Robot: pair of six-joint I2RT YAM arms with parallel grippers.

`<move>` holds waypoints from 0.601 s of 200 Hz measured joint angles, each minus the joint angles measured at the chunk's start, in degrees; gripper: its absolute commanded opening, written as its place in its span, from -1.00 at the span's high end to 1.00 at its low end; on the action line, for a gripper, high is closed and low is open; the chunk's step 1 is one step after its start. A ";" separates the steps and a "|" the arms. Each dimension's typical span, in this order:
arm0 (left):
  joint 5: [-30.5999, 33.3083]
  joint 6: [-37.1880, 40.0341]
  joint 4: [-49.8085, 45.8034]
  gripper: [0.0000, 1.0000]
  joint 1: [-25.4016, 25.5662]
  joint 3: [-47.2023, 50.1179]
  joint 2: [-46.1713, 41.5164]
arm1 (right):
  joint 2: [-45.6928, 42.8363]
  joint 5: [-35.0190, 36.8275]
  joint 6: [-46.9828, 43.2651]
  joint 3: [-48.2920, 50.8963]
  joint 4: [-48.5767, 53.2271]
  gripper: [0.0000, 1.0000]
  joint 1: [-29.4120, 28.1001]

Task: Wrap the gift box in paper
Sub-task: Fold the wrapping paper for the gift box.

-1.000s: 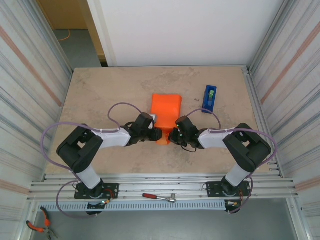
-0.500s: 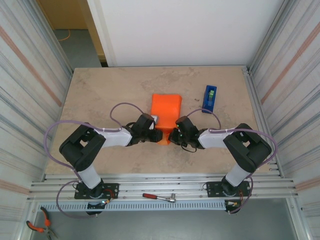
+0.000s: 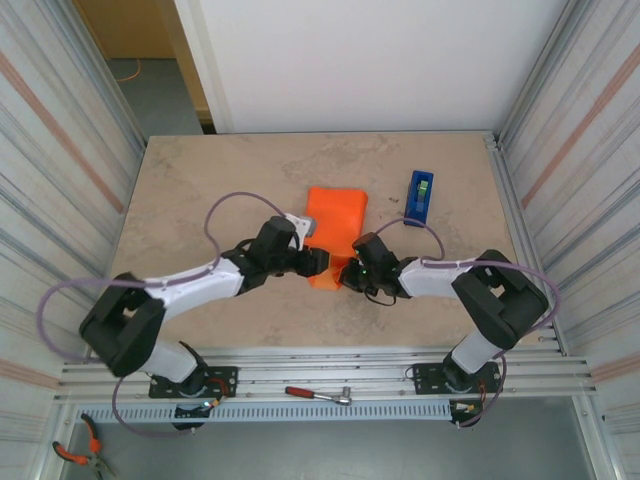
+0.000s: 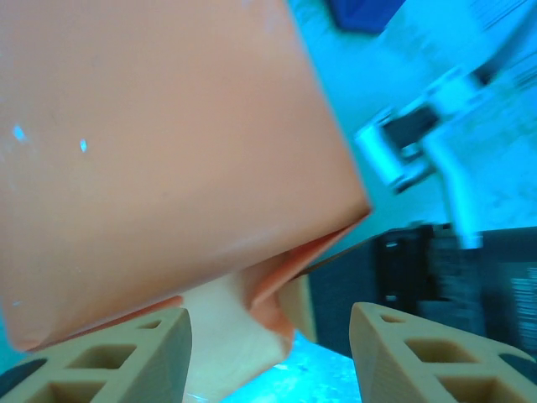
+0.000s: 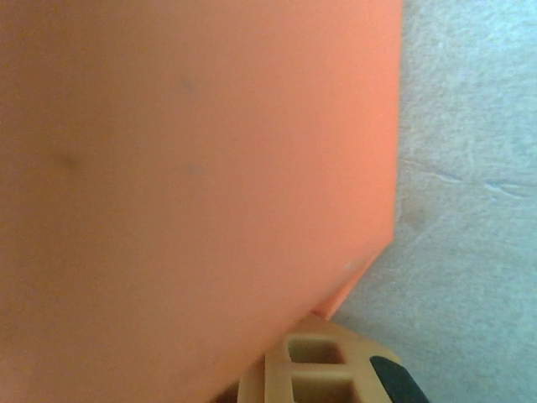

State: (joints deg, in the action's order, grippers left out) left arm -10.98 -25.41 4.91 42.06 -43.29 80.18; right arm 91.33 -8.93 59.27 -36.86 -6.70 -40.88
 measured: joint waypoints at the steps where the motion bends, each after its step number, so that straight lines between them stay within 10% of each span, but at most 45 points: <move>1: 0.00 -0.04 -0.07 -0.04 -0.04 0.13 -0.48 | -0.04 -0.02 0.00 0.00 0.04 1.00 0.00; 60: 0.00 0.15 -1.31 0.62 -1.73 7.28 -6.64 | -3.39 -0.15 -1.64 0.00 3.28 1.00 1.40; 120: -2.05 1.49 0.00 0.71 -1.73 8.48 1.29 | -6.29 -0.11 -2.93 -0.11 5.55 1.00 1.55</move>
State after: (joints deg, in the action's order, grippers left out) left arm -13.04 -23.92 4.91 40.34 -34.81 81.47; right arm 85.03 -9.04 56.34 -36.97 -1.15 -39.33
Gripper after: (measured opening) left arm 0.153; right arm 0.061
